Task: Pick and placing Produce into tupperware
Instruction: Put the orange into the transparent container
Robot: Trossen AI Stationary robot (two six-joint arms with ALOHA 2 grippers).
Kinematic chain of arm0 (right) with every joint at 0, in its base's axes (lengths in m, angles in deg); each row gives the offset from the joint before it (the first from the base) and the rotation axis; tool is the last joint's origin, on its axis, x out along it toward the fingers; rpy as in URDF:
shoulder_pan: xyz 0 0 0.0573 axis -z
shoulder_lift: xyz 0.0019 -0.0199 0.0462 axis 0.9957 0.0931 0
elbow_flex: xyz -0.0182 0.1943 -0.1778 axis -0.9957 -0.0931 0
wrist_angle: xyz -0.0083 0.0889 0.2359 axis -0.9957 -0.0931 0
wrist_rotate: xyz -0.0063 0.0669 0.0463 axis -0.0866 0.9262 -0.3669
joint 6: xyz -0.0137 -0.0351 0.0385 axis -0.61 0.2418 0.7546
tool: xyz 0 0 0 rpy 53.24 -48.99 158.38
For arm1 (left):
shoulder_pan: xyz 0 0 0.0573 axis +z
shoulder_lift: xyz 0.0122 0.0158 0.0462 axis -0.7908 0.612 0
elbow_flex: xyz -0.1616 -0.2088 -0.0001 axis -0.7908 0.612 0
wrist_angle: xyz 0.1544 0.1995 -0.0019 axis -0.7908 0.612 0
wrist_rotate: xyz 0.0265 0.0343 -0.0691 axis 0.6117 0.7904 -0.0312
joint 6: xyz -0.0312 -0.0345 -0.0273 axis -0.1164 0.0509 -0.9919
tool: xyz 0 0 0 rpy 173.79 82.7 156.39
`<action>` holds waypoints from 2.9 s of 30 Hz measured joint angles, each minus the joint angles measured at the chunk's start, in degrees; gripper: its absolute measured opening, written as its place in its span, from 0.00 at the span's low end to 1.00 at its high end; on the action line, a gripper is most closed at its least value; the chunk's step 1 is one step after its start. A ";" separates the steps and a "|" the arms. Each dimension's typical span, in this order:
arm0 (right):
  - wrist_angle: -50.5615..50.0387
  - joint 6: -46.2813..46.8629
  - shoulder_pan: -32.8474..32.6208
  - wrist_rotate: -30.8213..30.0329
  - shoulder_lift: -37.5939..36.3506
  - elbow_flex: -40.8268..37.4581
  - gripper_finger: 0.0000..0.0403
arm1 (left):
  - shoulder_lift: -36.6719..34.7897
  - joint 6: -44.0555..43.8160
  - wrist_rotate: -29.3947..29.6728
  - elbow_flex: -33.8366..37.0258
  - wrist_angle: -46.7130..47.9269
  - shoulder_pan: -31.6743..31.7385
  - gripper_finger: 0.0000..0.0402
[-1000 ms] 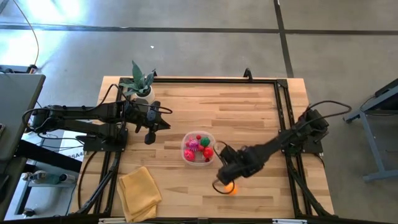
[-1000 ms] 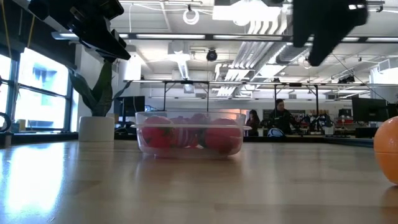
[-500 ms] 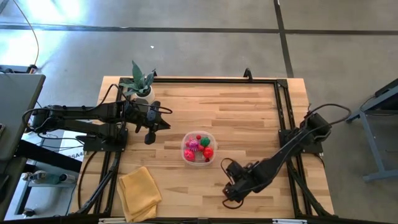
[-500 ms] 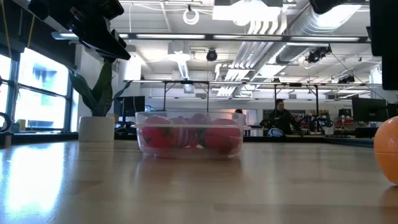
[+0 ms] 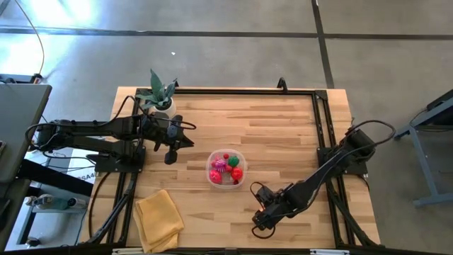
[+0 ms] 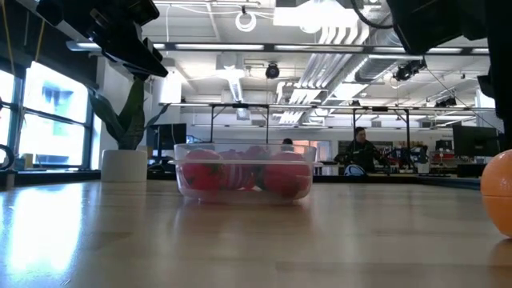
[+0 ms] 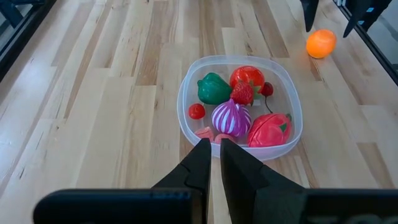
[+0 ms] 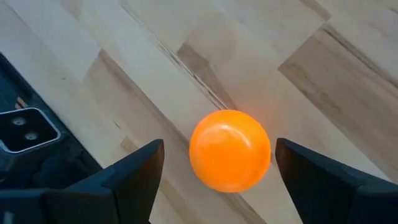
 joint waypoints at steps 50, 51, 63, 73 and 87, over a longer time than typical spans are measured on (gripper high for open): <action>0.88 -0.17 1.16 6.04 7.52 0.17 0.74 | 0.00 0.00 0.00 0.00 0.00 0.02 0.06; 0.79 -0.17 1.18 6.17 7.52 0.17 0.74 | 0.00 0.00 0.00 0.00 0.00 0.01 0.06; 0.18 -0.21 1.55 6.87 7.52 0.11 0.61 | -0.01 0.01 -0.01 0.00 0.00 0.01 0.06; -0.20 -0.05 1.55 7.11 7.54 0.11 0.60 | 0.00 -0.01 0.00 0.00 0.00 0.01 0.06; -0.43 -0.17 1.55 7.72 7.39 0.07 0.60 | 0.00 0.01 -0.01 0.00 0.00 0.01 0.06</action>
